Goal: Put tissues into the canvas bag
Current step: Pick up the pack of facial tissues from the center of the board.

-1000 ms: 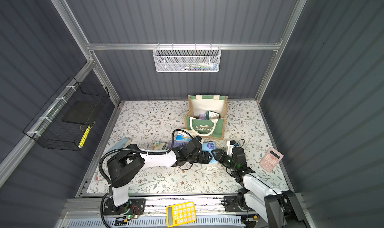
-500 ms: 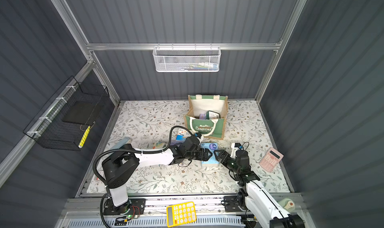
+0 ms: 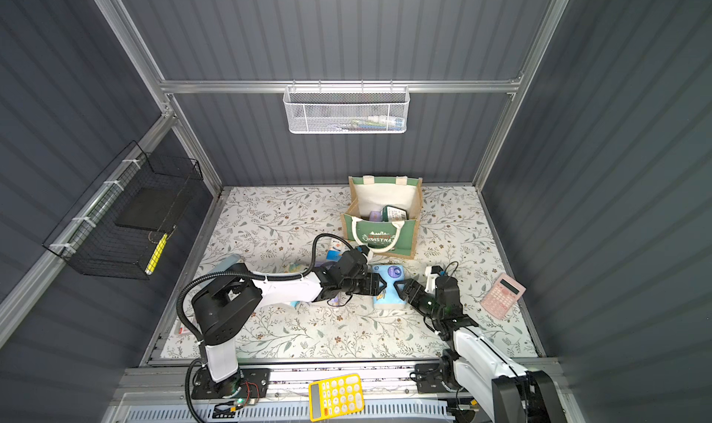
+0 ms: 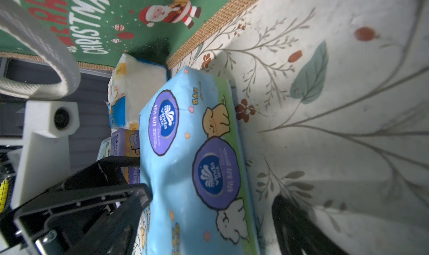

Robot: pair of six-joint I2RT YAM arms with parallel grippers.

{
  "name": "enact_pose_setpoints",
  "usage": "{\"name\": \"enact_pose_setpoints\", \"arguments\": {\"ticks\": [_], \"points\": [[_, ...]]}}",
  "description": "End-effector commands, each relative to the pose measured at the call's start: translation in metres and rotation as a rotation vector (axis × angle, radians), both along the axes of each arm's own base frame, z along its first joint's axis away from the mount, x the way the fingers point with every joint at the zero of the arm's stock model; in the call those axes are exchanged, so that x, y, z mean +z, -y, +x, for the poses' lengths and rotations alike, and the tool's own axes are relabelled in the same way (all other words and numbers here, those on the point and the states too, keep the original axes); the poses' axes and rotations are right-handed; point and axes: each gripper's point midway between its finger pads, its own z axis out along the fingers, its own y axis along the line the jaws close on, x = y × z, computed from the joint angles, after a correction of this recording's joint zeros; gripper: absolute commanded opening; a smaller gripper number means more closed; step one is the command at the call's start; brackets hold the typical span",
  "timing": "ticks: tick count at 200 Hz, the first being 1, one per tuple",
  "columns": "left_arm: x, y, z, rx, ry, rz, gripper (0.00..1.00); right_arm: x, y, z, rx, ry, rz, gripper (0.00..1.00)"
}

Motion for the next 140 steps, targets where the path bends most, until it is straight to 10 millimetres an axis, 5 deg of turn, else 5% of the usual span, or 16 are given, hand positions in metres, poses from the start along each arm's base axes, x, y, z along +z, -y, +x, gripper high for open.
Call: {"name": "enact_pose_setpoints", "arguments": {"ticks": [1, 140], "points": [[-0.004, -0.002, 0.003, 0.014, -0.023, -0.01, 0.66, 0.007, -0.005, 0.005, 0.018, 0.032, 0.032, 0.84], [-0.037, -0.025, 0.001, 0.013, -0.043, 0.087, 0.55, 0.005, -0.013, 0.01, 0.037, 0.027, 0.091, 0.69]]}}
